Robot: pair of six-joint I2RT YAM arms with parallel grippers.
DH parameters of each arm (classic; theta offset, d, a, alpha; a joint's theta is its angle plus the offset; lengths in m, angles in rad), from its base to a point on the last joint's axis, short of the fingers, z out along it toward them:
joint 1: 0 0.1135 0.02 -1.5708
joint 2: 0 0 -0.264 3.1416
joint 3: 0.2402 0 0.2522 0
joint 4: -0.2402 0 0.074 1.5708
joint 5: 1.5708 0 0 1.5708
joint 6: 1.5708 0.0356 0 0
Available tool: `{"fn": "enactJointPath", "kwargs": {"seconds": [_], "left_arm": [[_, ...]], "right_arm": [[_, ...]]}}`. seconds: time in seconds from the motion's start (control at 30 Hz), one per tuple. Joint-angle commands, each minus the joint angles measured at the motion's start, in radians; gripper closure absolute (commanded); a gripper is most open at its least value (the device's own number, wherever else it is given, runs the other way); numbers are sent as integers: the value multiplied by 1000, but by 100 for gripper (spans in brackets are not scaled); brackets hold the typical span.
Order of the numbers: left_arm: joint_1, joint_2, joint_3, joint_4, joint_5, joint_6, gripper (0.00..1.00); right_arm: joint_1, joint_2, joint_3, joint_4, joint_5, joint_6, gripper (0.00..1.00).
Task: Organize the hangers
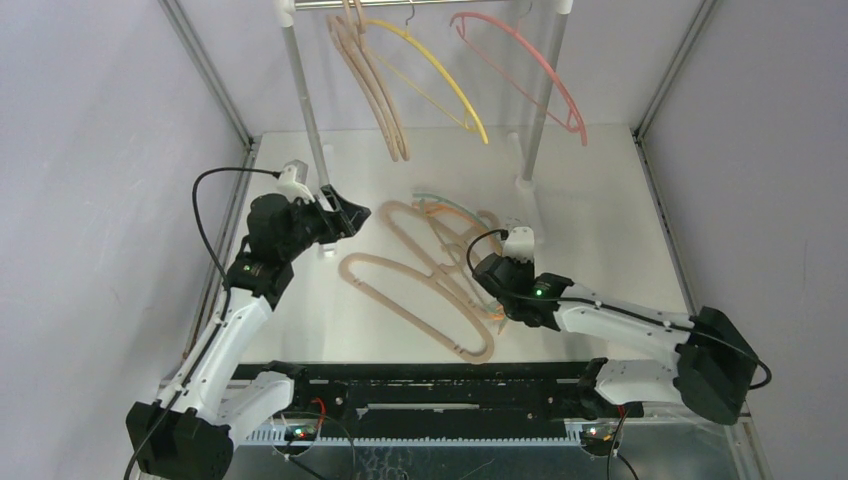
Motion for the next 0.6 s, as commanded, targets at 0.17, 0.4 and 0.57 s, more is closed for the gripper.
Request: {"fn": "enactJointPath", "kwargs": {"seconds": [0.17, 0.4, 0.57], "left_arm": [[-7, 22, -37, 84, -11, -33, 13], [-6, 19, -38, 77, -20, -27, 12], [-7, 20, -40, 80, -19, -31, 12]], "right_arm": [[49, -140, 33, -106, 102, -30, 100], [213, -39, 26, -36, 81, -36, 100], [232, 51, 10, 54, -20, -37, 100]]}}
